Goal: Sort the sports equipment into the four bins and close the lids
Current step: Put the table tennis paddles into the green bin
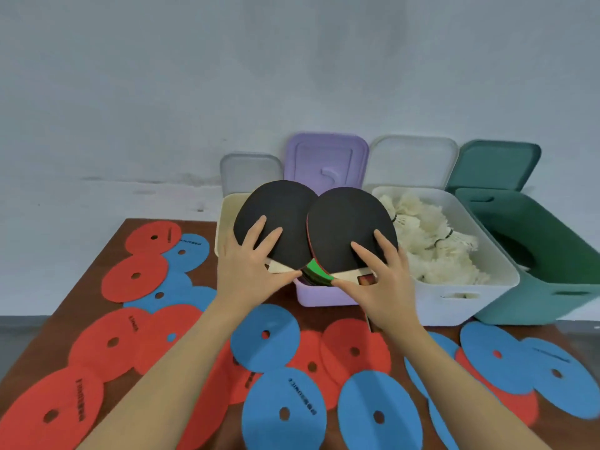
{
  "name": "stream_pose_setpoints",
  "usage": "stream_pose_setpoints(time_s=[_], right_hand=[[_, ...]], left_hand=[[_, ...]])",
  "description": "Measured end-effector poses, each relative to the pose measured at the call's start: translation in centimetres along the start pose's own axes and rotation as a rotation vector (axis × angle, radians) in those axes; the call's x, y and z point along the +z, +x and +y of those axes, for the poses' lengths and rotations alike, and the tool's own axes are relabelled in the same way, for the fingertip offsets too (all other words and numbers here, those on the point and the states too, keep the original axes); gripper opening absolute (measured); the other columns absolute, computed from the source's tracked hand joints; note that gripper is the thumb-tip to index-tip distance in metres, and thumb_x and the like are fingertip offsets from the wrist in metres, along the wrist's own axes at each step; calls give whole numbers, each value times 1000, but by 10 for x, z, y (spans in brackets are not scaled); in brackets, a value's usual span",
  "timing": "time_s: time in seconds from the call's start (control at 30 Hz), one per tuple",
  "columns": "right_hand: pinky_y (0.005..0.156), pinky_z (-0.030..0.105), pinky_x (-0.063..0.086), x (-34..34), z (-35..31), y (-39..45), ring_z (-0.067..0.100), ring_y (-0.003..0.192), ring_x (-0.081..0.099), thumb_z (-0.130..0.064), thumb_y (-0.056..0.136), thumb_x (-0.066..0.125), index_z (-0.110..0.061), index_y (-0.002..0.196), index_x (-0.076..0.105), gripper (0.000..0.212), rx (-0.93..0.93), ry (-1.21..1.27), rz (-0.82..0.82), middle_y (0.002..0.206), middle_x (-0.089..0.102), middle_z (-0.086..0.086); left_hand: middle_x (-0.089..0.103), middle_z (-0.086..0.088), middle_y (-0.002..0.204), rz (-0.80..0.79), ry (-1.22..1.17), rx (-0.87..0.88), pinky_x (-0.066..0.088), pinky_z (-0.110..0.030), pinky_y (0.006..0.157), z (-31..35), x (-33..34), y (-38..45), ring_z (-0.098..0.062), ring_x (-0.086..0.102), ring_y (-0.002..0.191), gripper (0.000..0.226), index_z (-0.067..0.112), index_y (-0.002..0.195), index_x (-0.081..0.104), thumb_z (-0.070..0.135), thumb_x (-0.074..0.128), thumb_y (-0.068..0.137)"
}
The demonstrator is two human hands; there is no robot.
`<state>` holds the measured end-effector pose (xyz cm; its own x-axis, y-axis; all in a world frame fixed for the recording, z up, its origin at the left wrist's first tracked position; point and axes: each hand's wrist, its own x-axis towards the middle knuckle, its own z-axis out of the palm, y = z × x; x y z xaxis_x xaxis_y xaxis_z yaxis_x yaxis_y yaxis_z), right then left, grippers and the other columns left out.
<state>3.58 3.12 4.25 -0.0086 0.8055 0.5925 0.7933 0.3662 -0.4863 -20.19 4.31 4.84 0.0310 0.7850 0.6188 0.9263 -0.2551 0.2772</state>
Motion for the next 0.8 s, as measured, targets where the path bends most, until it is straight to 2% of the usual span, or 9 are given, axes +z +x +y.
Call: stream_pose_setpoints(time_s=[0.07, 0.27, 0.43, 0.5, 0.63, 0.8], right_hand=[[99, 46, 42, -10, 16, 20, 33, 124, 41, -61, 63, 65, -27, 116, 65, 64, -3, -16, 18, 140, 46, 6], [98, 45, 39, -45, 75, 63, 36, 122, 43, -65, 64, 62, -27, 117, 64, 65, 9, -73, 39, 140, 46, 8], [100, 49, 37, -77, 141, 86, 41, 125, 40, -57, 61, 74, -27, 117, 64, 65, 15, -83, 23, 141, 45, 8], [103, 45, 33, -91, 164, 93, 38, 127, 37, -57, 61, 78, -27, 118, 64, 66, 16, -62, 17, 142, 44, 7], [103, 49, 35, -133, 222, 110, 37, 133, 31, -68, 63, 63, -31, 122, 61, 70, 25, -37, -44, 145, 40, 3], [106, 51, 31, -182, 298, 129, 39, 135, 26, -55, 63, 77, -31, 124, 60, 68, 54, -2, -79, 147, 38, 1]], left_hand=[[54, -5, 133, 18, -23, 8, 45, -54, 92, 14, 14, 21, -46, 46, 116, 78, 21, 119, 64, 71, 56, 60], [52, -2, 135, 11, -87, 16, 49, -50, 85, 68, 57, 73, -42, 49, 113, 79, 23, 120, 63, 73, 59, 58], [52, 0, 136, -22, -63, 5, 45, -55, 91, 129, 92, 102, -42, 49, 113, 82, 25, 121, 63, 77, 52, 58], [48, 2, 139, -54, -55, -32, 43, -56, 92, 153, 104, 107, -40, 45, 118, 84, 28, 124, 60, 79, 50, 58], [46, 5, 141, -82, -6, -123, 42, -56, 95, 221, 130, 114, -42, 41, 122, 89, 31, 127, 56, 83, 44, 57], [41, 5, 144, -148, 54, -235, 39, -52, 99, 302, 152, 127, -38, 38, 125, 97, 33, 129, 52, 89, 35, 52]])
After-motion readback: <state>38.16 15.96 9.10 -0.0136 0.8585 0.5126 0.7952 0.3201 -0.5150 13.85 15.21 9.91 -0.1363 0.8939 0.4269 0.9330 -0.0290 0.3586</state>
